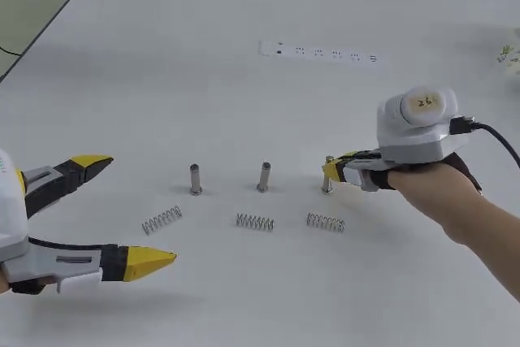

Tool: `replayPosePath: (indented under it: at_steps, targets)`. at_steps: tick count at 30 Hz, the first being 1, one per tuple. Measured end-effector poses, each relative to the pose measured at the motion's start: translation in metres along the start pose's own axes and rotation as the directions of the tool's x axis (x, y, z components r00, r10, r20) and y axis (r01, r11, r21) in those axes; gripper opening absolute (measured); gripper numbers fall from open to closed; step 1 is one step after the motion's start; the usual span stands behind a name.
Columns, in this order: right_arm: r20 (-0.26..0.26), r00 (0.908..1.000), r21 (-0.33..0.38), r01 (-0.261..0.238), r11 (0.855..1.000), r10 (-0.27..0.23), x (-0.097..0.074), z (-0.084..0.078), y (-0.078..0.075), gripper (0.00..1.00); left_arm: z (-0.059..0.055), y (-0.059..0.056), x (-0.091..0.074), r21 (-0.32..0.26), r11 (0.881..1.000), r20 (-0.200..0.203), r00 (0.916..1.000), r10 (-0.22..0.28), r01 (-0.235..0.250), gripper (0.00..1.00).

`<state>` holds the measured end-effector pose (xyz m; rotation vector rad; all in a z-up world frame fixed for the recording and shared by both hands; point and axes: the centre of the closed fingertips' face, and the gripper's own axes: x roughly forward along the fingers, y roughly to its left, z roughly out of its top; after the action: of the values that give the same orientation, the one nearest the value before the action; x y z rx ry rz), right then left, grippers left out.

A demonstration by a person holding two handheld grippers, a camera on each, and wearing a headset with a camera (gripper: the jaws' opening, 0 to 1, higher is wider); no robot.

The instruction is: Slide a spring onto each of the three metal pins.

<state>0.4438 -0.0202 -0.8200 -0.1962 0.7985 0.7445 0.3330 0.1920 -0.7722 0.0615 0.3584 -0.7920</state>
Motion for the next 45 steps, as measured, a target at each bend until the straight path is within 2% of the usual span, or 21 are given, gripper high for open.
replayPosePath:
  at_steps: [18,42,45]
  targets:
    - [-0.016,0.9997,-0.068,0.015,0.998,-0.016,-0.004,-0.006,0.002,0.05,0.001,-0.001,0.0,-0.005,1.0,0.005,1.0,0.001,-0.001,0.96]
    - [-0.041,0.9988,-0.072,0.026,0.997,-0.029,-0.006,-0.011,0.006,0.06,0.0,-0.002,-0.004,-0.002,1.0,0.007,1.0,0.001,-0.001,0.96]
    - [-0.04,0.9989,-0.065,0.021,0.998,-0.024,-0.005,-0.011,0.007,0.1,-0.001,-0.003,-0.003,-0.003,1.0,0.006,1.0,-0.001,0.001,0.96]
